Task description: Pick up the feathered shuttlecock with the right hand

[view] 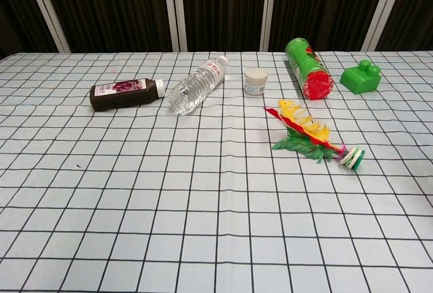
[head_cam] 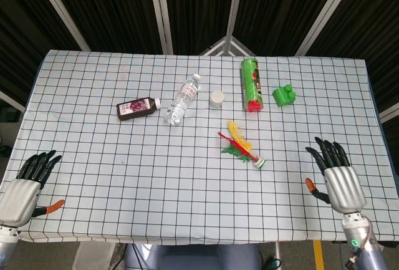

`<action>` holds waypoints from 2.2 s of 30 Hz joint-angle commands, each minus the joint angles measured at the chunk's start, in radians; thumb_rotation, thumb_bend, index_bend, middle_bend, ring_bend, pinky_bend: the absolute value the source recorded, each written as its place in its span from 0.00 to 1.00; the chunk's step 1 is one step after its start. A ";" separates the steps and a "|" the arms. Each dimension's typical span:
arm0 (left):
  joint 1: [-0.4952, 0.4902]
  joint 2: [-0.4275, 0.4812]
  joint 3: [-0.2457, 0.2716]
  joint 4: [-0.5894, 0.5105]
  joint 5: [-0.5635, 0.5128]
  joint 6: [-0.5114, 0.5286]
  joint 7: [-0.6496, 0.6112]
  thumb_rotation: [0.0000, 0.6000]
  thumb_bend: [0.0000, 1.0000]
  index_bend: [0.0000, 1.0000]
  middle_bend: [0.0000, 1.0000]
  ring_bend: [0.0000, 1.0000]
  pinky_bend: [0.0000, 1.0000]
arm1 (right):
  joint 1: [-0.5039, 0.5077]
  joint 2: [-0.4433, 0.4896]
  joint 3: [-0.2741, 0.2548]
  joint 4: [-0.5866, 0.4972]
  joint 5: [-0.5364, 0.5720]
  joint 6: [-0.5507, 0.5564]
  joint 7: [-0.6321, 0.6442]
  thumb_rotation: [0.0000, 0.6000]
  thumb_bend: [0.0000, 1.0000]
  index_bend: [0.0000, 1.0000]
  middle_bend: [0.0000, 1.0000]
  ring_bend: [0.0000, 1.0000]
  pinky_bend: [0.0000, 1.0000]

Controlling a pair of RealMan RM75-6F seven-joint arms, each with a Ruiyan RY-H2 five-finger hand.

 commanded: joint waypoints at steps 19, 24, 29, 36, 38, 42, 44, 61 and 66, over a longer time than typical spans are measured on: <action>-0.014 0.029 0.001 -0.029 -0.039 -0.051 -0.048 1.00 0.00 0.00 0.00 0.00 0.00 | 0.420 -0.581 0.257 0.236 0.561 -0.192 -0.378 1.00 0.40 0.41 0.14 0.00 0.00; -0.018 0.033 0.003 -0.035 -0.043 -0.064 -0.054 1.00 0.00 0.00 0.00 0.00 0.00 | 0.474 -0.651 0.279 0.353 0.610 -0.210 -0.369 1.00 0.40 0.41 0.14 0.00 0.00; -0.021 0.035 0.005 -0.039 -0.041 -0.067 -0.055 1.00 0.00 0.00 0.00 0.00 0.00 | 0.481 -0.678 0.273 0.392 0.621 -0.212 -0.335 1.00 0.40 0.41 0.15 0.00 0.00; -0.023 0.034 0.005 -0.043 -0.040 -0.071 -0.051 1.00 0.00 0.00 0.00 0.00 0.00 | 0.490 -0.710 0.256 0.432 0.630 -0.210 -0.312 1.00 0.40 0.41 0.15 0.00 0.00; -0.024 0.034 0.005 -0.044 -0.039 -0.073 -0.052 1.00 0.00 0.00 0.00 0.00 0.00 | 0.494 -0.716 0.256 0.447 0.636 -0.211 -0.310 1.00 0.40 0.41 0.15 0.00 0.00; -0.026 0.035 0.005 -0.045 -0.039 -0.073 -0.055 1.00 0.00 0.00 0.00 0.00 0.00 | 0.496 -0.723 0.252 0.476 0.645 -0.213 -0.306 1.00 0.40 0.43 0.15 0.00 0.00; -0.026 0.035 0.005 -0.045 -0.039 -0.074 -0.057 1.00 0.00 0.00 0.00 0.00 0.00 | 0.497 -0.723 0.247 0.489 0.646 -0.214 -0.306 1.00 0.40 0.44 0.16 0.00 0.00; -0.031 0.032 0.004 -0.052 -0.043 -0.083 -0.050 1.00 0.00 0.00 0.00 0.00 0.00 | 0.493 -0.756 0.231 0.533 0.648 -0.219 -0.265 1.00 0.40 0.53 0.20 0.00 0.00; -0.033 0.033 0.003 -0.053 -0.044 -0.085 -0.055 1.00 0.00 0.00 0.00 0.00 0.00 | 0.502 -0.767 0.241 0.572 0.655 -0.227 -0.262 1.00 0.40 0.53 0.20 0.00 0.00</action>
